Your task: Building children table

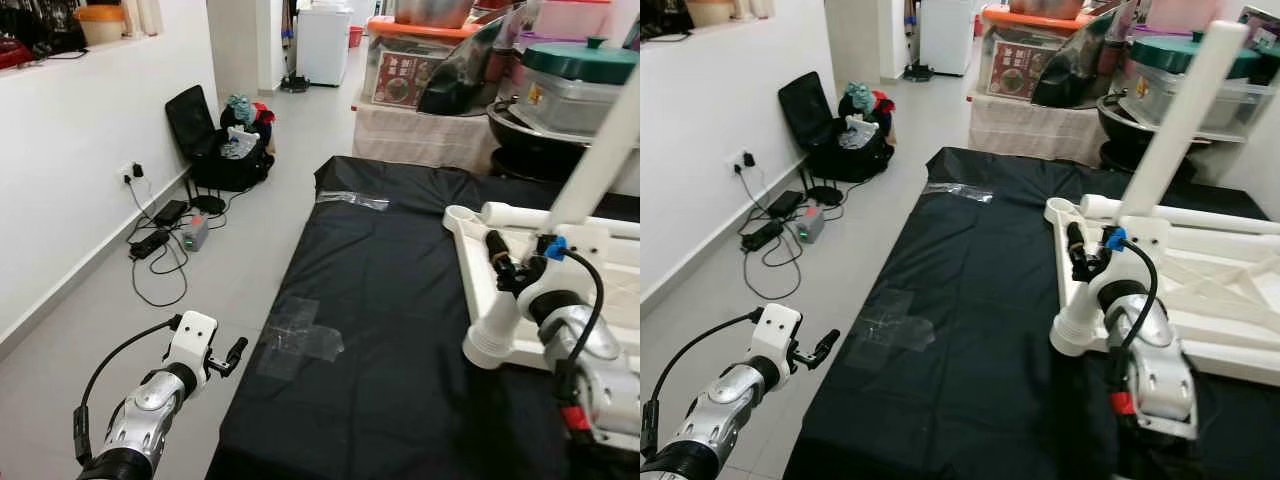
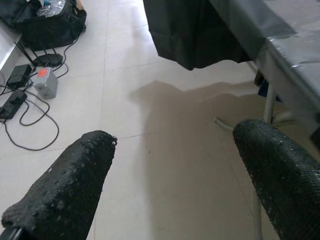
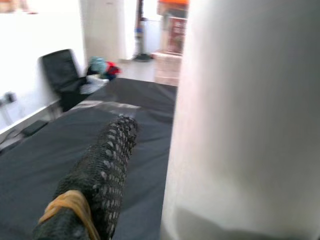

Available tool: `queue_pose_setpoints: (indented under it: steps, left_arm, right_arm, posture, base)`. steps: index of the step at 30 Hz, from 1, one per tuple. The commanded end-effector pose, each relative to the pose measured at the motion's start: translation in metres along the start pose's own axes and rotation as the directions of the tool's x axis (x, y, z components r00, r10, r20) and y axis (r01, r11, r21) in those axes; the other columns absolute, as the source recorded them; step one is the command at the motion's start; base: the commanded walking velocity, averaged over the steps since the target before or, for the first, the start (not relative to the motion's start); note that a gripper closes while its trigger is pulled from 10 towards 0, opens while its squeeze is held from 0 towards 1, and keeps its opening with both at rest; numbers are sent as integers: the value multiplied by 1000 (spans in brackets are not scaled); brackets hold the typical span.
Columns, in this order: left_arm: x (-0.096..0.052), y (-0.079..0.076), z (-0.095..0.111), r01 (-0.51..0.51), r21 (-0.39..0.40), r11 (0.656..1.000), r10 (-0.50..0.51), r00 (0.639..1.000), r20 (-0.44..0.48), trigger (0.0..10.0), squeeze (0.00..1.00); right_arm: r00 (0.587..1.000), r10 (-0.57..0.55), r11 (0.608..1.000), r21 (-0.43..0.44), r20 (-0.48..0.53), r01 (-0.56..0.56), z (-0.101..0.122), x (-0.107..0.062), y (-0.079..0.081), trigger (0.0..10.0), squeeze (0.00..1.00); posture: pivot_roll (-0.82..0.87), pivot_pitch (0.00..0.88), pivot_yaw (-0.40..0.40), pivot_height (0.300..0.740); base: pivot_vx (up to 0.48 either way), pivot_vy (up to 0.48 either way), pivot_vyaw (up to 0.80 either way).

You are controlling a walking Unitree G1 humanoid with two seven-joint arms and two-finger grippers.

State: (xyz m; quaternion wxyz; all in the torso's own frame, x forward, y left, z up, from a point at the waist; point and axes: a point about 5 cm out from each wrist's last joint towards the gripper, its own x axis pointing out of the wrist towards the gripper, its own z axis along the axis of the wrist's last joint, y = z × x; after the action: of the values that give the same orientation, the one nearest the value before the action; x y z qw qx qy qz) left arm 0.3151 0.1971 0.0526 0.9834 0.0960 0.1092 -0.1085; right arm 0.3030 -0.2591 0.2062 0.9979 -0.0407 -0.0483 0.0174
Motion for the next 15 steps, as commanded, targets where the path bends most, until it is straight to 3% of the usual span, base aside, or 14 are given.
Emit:
queue_pose_setpoints:
  steps: [1,2,3,4,7,9,11,12,13,14,15]
  left_arm:
    - [-1,-2,-5,5,11,1000,-5,1000,-21,10000,0]
    - [-1,-2,-5,2,11,1000,-2,1000,-21,10000,0]
    - [-1,-2,-5,2,11,1000,-2,1000,-21,10000,0]
    - [-2,-1,-6,1,12,1000,-1,1000,-22,10000,0]
    - [-3,-1,-7,2,15,1000,-2,1000,-24,10000,0]
    - [-3,-1,-7,2,15,1000,-2,1000,-24,10000,0]
    - [-3,0,-7,2,17,1000,-2,1000,-25,10000,0]
    - [-3,0,-7,2,17,1000,-2,1000,-25,10000,0]
    - [-3,0,-7,3,18,1000,-2,1000,-24,10000,0]
    - [-3,0,-7,3,18,1000,-2,1000,-24,10000,0]
    - [-3,0,-6,3,19,1000,-2,1000,-24,10000,0]
  right_arm:
    - [995,100,995,-6,-22,-100,-8,2,15,8588,0]
    - [994,106,994,0,-39,-106,-12,2,14,2549,0]
    - [994,106,994,0,-39,-106,-12,2,14,2549,0]
    - [996,63,998,18,-66,-61,-18,2,15,0,0]
    - [993,-61,997,35,-97,65,-24,4,14,0,0]
    - [993,-61,997,35,-97,65,-24,4,14,0,0]
    - [967,-223,972,45,-120,230,-25,4,7,0,0]
    - [967,-223,972,45,-120,230,-25,4,7,0,0]
    - [922,-361,928,47,-139,371,-26,0,-1,0,0]
    - [922,-361,928,47,-139,371,-26,0,-1,0,0]
    - [878,-452,885,46,-154,464,-27,-4,-7,0,0]
  posture:
    - [26,0,-68,740]
    - [28,0,-69,740]
    - [28,0,-69,740]
    - [32,0,-69,740]
    - [31,0,-66,740]
    - [31,0,-66,740]
    - [28,0,-62,740]
    - [28,0,-62,740]
    - [29,0,-61,740]
    - [29,0,-61,740]
    - [29,0,-61,740]
  base:
    - [0,0,0]
    - [0,0,0]
    - [0,0,0]
    - [0,0,0]
    - [0,0,0]
    - [0,0,0]
    - [0,0,0]
    - [0,0,0]
    - [0,0,0]
    - [0,0,0]
    - [0,0,0]
